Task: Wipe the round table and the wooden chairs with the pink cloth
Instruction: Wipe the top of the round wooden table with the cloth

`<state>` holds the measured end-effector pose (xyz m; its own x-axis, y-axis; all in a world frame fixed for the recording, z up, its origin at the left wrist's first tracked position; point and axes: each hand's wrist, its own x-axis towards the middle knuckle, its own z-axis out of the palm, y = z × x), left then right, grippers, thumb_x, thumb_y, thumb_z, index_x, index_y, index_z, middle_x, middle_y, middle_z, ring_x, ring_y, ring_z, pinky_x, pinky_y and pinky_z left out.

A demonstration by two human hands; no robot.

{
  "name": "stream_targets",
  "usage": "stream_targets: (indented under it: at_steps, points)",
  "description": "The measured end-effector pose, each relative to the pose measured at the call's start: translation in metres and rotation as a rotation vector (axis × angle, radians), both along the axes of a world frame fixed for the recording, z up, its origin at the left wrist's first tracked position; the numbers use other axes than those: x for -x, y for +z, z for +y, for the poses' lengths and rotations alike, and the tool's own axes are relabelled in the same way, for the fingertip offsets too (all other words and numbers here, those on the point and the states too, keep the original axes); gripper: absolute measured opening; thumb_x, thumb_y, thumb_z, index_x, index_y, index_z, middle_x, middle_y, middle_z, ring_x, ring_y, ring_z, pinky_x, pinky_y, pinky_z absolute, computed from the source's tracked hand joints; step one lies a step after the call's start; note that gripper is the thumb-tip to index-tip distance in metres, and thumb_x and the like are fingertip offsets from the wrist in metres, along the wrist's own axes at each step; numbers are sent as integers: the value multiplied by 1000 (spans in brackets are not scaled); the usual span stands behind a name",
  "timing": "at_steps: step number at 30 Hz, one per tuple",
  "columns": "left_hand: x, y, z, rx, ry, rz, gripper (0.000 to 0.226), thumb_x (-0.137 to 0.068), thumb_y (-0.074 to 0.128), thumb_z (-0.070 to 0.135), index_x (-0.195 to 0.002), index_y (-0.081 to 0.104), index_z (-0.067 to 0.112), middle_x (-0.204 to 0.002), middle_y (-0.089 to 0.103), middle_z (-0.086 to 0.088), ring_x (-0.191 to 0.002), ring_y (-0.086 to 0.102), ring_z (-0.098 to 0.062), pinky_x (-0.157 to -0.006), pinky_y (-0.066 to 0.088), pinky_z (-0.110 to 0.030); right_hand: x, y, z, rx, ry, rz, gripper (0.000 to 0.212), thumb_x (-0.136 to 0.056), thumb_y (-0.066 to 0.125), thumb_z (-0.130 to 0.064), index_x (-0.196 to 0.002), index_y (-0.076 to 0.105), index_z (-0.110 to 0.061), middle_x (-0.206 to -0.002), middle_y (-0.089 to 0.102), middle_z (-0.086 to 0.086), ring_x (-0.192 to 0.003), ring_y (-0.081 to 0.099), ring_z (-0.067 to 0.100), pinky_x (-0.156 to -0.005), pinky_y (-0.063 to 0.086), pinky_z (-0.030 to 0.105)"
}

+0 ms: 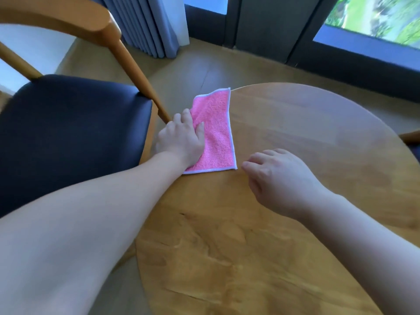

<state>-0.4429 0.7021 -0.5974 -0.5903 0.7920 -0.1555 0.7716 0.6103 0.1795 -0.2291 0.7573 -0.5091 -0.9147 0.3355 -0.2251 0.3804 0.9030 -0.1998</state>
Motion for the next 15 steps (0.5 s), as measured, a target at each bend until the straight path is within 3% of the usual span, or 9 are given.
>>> stream_targets:
  at_steps: [9, 12, 15]
  points:
    - [-3, 8, 78, -78, -221, -118, 39, -100, 29, 34, -131, 42, 15, -131, 52, -10, -115, 51, -34, -89, 40, -42, -33, 16, 5, -57, -145, -87, 21, -85, 44, -14, -88, 65, -14, -90, 65, 2, -83, 60, 27, -75, 47, 36]
    - [-5, 12, 96, -107, -247, -166, 25, -99, 30, 25, -112, 50, 17, -119, 58, -9, -105, 55, -34, -80, 40, -39, -41, 21, 1, -66, -159, -99, 22, -87, 42, -15, -89, 64, -15, -89, 63, 1, -83, 59, 27, -76, 46, 37]
    - [-9, 23, 107, -169, -212, -179, 24, -97, 31, 19, -108, 52, 18, -106, 62, -9, -96, 57, -34, -75, 39, -37, -48, 27, -6, -64, -161, -113, 23, -88, 39, -17, -91, 62, -18, -93, 62, -1, -86, 58, 25, -79, 46, 36]
